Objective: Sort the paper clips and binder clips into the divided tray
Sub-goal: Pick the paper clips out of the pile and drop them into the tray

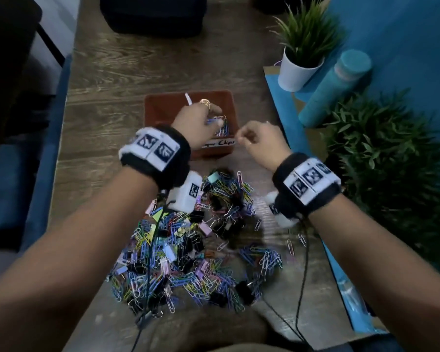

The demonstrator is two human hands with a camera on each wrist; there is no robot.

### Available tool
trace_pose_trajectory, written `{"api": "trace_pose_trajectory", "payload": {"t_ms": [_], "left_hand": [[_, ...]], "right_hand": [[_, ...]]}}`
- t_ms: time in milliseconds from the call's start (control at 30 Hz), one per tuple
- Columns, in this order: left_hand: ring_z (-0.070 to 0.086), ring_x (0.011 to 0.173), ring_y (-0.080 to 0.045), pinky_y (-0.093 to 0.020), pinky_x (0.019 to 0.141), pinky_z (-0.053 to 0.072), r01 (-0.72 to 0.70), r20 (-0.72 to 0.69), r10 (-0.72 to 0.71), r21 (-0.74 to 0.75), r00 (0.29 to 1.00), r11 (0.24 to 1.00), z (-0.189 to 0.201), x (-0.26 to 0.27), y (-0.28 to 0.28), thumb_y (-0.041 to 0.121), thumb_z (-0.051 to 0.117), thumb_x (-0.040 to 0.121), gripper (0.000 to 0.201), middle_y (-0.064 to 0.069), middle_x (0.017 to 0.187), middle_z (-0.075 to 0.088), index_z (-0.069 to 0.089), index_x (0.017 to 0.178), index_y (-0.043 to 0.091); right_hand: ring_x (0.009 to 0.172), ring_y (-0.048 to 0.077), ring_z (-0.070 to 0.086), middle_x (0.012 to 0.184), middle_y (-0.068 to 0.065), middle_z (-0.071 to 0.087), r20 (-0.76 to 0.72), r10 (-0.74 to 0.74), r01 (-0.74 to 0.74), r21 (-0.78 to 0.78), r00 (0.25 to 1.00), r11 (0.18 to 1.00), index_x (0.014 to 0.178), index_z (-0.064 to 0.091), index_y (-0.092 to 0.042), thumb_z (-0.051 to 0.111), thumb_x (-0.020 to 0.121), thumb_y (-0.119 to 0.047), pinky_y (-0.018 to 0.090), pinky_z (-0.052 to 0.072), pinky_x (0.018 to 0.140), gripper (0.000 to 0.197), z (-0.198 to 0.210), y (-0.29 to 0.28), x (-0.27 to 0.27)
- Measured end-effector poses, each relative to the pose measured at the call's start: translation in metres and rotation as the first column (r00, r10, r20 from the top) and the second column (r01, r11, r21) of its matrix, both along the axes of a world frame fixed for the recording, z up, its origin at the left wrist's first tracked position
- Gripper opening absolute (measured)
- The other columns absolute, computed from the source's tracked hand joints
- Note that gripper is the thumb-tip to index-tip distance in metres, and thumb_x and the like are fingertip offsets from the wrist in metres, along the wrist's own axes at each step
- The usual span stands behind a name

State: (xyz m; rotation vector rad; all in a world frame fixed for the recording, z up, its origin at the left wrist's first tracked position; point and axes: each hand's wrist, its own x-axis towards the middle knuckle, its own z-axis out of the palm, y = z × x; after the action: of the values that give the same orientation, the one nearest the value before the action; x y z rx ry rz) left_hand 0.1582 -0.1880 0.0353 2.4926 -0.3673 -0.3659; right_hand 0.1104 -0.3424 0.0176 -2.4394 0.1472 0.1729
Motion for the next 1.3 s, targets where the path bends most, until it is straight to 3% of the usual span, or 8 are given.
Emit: {"api": "trace_pose_trajectory", "payload": {"t_ms": [133,267,367,467,667,800,967,1300], "left_hand": [[0.063,0.095,-0.020,-0.024,0.084,0.046,0.229,-0.020,-0.228,0.075,0.973,0.971,-0.028,-0.077,-0.003,0.015,0.057,0.087,0.014,-0.006,0.103,0.066,0.067,0.096,0.014],[0.049,0.112,-0.028,-0.039,0.094,0.044,0.435,-0.220,-0.380,0.338,0.899,0.834,-0.076,-0.138,-0.024,0.022,0.052,0.092,0.027,-0.012,0.122,0.047,0.061,0.110,0.004],[0.042,0.118,-0.031,-0.043,0.096,0.046,0.470,-0.269,-0.388,0.431,0.882,0.770,-0.101,-0.152,-0.028,0.010,0.047,0.093,0.024,-0.013,0.131,0.039,0.059,0.113,0.001],[0.045,0.119,-0.030,-0.041,0.096,0.047,0.441,-0.236,-0.373,0.443,0.897,0.781,-0.109,-0.155,-0.020,0.009,0.049,0.092,0.026,-0.014,0.137,0.038,0.057,0.116,0.003],[0.041,0.121,-0.021,-0.037,0.099,0.047,0.374,-0.068,-0.380,0.400,0.923,0.837,-0.091,-0.165,0.014,0.015,0.058,0.088,0.040,-0.005,0.136,0.036,0.053,0.127,0.014],[0.047,0.118,-0.014,-0.027,0.099,0.043,0.498,-0.127,-0.482,0.249,0.867,0.831,-0.077,-0.203,0.031,0.033,0.046,0.095,0.032,0.001,0.130,0.046,0.059,0.117,0.015],[0.046,0.120,-0.020,-0.035,0.095,0.044,0.624,-0.327,-0.536,0.315,0.779,0.715,-0.093,-0.243,0.043,0.051,0.054,0.085,0.048,-0.001,0.126,0.045,0.055,0.119,0.017],[0.050,0.116,-0.020,-0.035,0.094,0.046,0.580,-0.306,-0.493,0.401,0.814,0.709,-0.110,-0.255,0.041,0.037,0.044,0.095,0.034,-0.002,0.122,0.050,0.055,0.116,0.013]], "right_hand": [[0.087,0.014,0.058,0.101,0.008,0.068,-0.388,0.166,-0.234,-0.136,0.907,0.963,0.100,0.066,-0.010,0.064,0.083,-0.007,0.019,0.040,0.077,0.017,-0.039,-0.023,-0.079],[0.114,0.023,0.048,0.122,0.006,0.048,-0.621,0.088,-0.252,-0.181,0.779,0.951,0.122,0.047,-0.018,0.084,0.063,-0.029,0.031,0.043,0.097,0.070,-0.062,-0.036,-0.151],[0.117,0.028,0.045,0.126,0.011,0.044,-0.579,-0.029,-0.157,-0.268,0.814,0.951,0.130,0.034,-0.020,0.083,0.065,-0.028,0.036,0.041,0.098,0.082,-0.075,-0.034,-0.180],[0.112,0.027,0.049,0.120,0.011,0.048,-0.434,-0.042,-0.083,-0.267,0.900,0.960,0.120,0.045,-0.014,0.074,0.076,-0.022,0.032,0.041,0.093,0.053,-0.090,-0.027,-0.192],[0.109,0.023,0.048,0.113,0.005,0.052,-0.210,0.199,-0.214,-0.053,0.957,0.975,0.111,0.061,-0.015,0.064,0.085,-0.016,0.029,0.038,0.089,0.026,-0.093,-0.015,-0.195],[0.105,0.019,0.050,0.108,-0.001,0.056,-0.238,0.456,-0.470,-0.004,0.858,0.883,0.108,0.064,-0.022,0.074,0.075,-0.033,0.027,0.037,0.080,0.036,-0.078,-0.020,-0.210],[0.119,0.019,0.040,0.125,-0.001,0.048,-0.372,0.570,-0.657,-0.170,0.733,0.734,0.125,0.050,-0.024,0.072,0.074,-0.039,0.034,0.036,0.097,0.058,-0.085,-0.007,-0.225],[0.116,0.022,0.044,0.123,0.002,0.049,-0.321,0.606,-0.680,-0.219,0.728,0.700,0.124,0.049,-0.024,0.066,0.077,-0.033,0.035,0.037,0.100,0.051,-0.089,-0.002,-0.224]]}}
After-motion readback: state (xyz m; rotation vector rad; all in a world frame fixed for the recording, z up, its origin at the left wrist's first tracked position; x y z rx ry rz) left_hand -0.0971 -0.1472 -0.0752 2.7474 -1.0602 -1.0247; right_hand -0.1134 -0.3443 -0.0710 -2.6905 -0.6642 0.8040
